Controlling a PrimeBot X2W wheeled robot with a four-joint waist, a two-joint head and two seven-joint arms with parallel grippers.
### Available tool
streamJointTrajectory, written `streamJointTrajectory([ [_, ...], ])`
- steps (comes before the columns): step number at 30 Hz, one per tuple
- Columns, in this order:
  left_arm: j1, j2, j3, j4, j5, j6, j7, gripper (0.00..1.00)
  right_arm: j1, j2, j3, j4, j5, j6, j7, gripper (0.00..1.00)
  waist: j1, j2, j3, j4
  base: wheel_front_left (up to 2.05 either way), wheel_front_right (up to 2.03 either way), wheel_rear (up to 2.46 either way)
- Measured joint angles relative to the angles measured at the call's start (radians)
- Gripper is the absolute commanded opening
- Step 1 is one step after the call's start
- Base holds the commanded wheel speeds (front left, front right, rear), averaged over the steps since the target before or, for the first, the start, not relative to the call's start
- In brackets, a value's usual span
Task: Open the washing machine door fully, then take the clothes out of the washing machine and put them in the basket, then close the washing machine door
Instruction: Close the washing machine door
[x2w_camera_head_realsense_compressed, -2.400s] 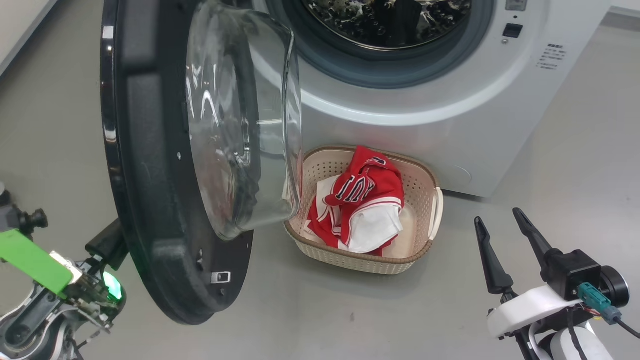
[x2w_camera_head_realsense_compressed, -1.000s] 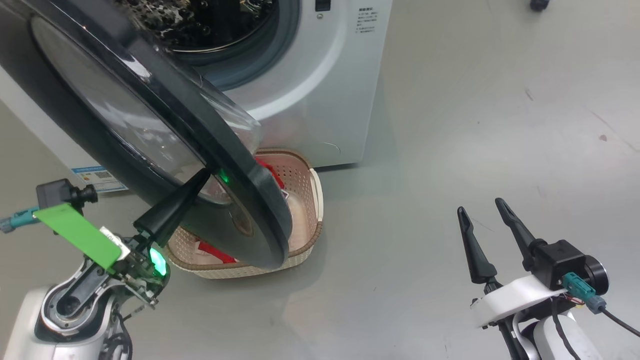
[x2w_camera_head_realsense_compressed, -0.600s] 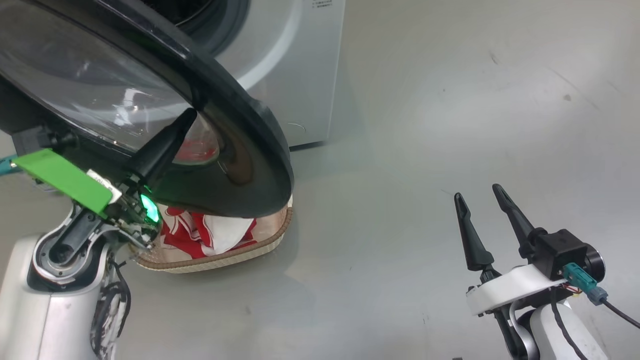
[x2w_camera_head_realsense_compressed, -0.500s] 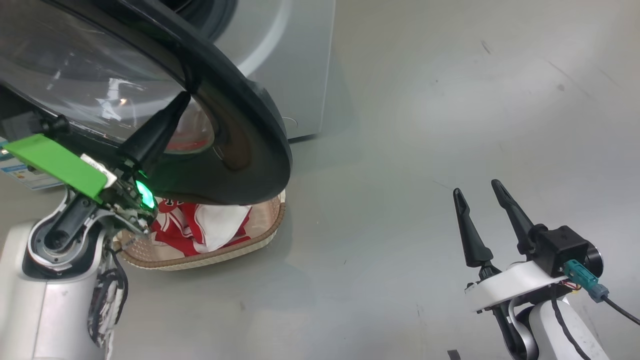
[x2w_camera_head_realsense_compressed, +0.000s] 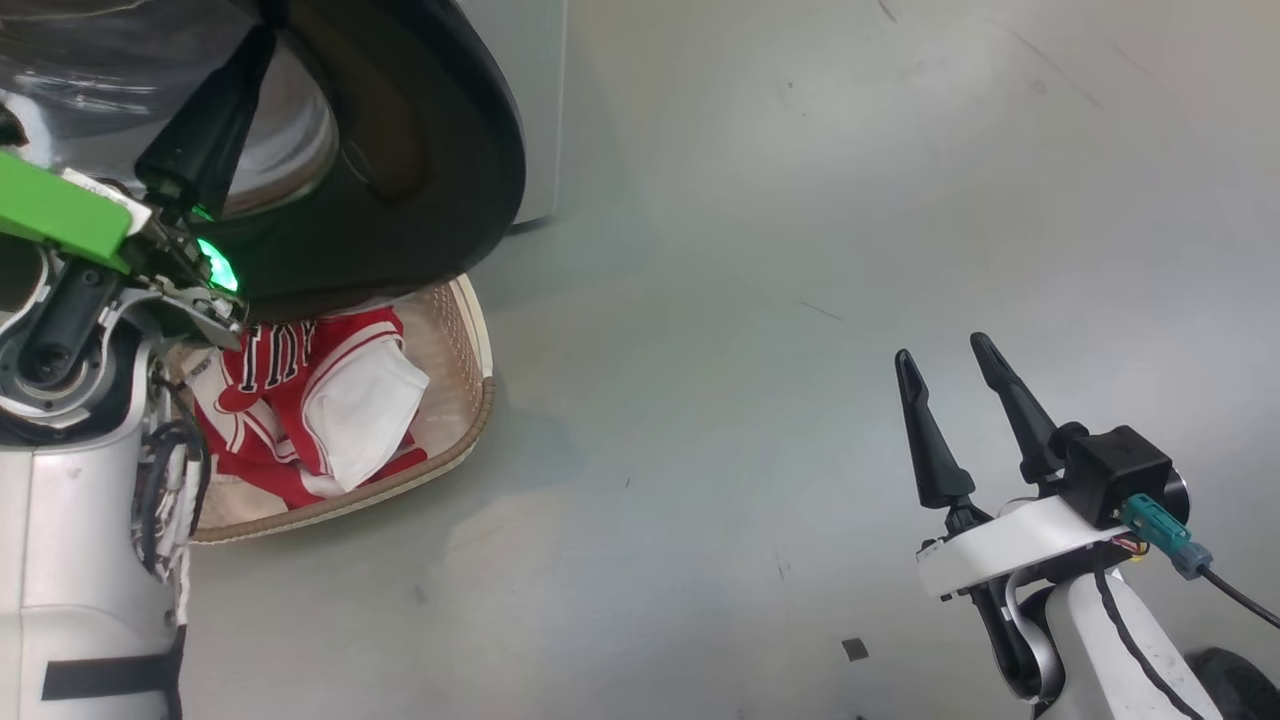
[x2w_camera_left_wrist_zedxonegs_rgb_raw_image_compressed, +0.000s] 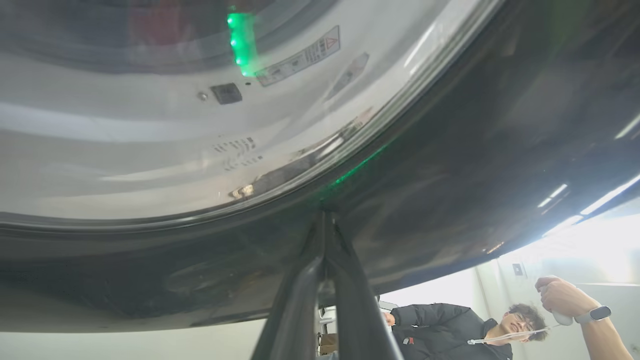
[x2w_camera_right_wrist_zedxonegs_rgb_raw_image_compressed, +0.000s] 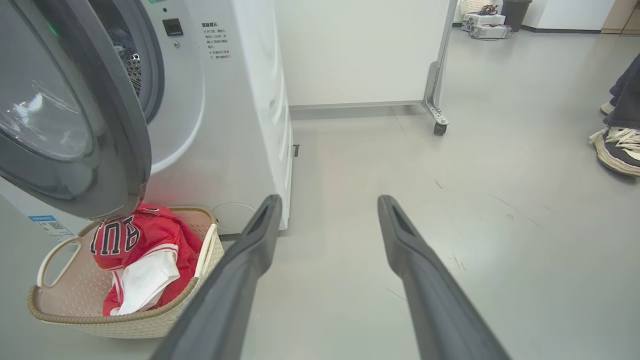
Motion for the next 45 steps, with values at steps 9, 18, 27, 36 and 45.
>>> streamJointTrajectory([
  [9, -0.089, 0.003, 0.027, 0.095, 0.016, -0.003, -0.060, 0.00, -0.017, 0.007, -0.002, 0.029, 0.003, 0.009, -0.005, 1.00, 0.0000, 0.0000, 0.030, -0.046, 0.00, 0.00, 0.00],
  [18, -0.122, -0.007, 0.035, 0.158, 0.018, -0.031, -0.079, 0.00, -0.019, 0.009, -0.015, 0.047, 0.003, 0.009, -0.013, 1.00, 0.0000, 0.0000, 0.028, -0.048, 0.00, 0.00, 0.00],
  [27, -0.108, -0.033, 0.048, 0.178, -0.005, -0.061, -0.071, 0.00, -0.021, 0.007, -0.031, 0.050, 0.003, 0.009, -0.014, 1.00, 0.0000, 0.0000, 0.019, -0.012, 0.00, 0.00, 0.00],
  [36, 0.042, -0.058, 0.051, 0.152, -0.029, -0.072, -0.042, 0.00, -0.021, -0.002, -0.051, 0.051, 0.003, 0.009, -0.014, 1.00, 0.0000, 0.0000, 0.008, 0.042, 0.00, 0.00, 0.00],
  [45, 0.230, -0.067, 0.087, 0.056, -0.030, -0.072, -0.052, 0.00, -0.021, -0.006, -0.052, 0.063, 0.000, 0.009, -0.016, 1.00, 0.0000, 0.0000, -0.025, 0.095, 0.00, 0.00, 0.00],
])
